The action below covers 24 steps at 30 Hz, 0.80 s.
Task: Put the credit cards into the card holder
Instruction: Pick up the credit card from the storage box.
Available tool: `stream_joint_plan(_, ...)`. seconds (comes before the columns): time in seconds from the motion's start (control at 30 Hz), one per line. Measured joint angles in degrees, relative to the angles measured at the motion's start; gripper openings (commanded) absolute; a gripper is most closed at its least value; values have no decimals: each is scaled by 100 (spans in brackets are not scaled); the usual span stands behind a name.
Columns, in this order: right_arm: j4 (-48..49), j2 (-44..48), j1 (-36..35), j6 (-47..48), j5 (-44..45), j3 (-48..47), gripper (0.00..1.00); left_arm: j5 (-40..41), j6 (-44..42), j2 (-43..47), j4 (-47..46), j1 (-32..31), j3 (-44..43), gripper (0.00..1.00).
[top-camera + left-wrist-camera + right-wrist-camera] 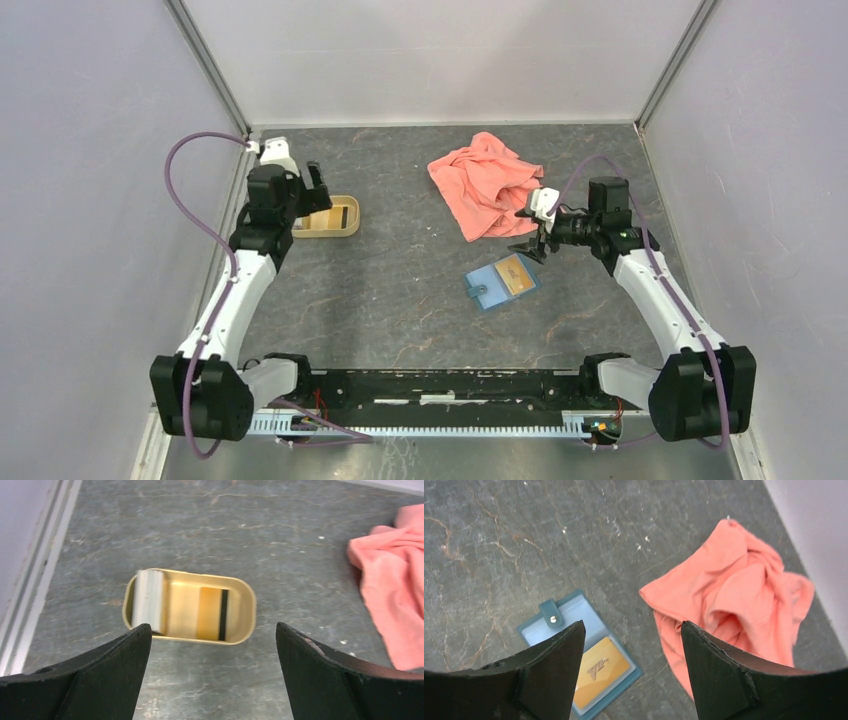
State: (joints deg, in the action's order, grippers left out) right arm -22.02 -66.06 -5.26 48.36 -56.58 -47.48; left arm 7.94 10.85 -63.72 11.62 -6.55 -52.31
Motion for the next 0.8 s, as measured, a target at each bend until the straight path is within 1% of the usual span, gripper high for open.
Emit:
stream_joint_plan(0.13,208,-81,-192,-96,13,-232,77,-219,-146,-409,31,481,-81,100)
stream_joint_plan(0.27,354,-323,-214,-234,66,-201,77,-229,-289,-1178,129,769,-442,100)
stream_joint_plan(0.4,485,-376,-214,-295,170,101,77,-4,-485,-1818,295,874,-861,100)
stream_joint_plan(0.6,503,-529,-214,-341,267,326,76,439,-758,-2192,330,885,-1082,99)
stream_joint_plan(0.8,378,-835,-214,-304,356,326,75,522,-984,-2715,326,940,-1176,91)
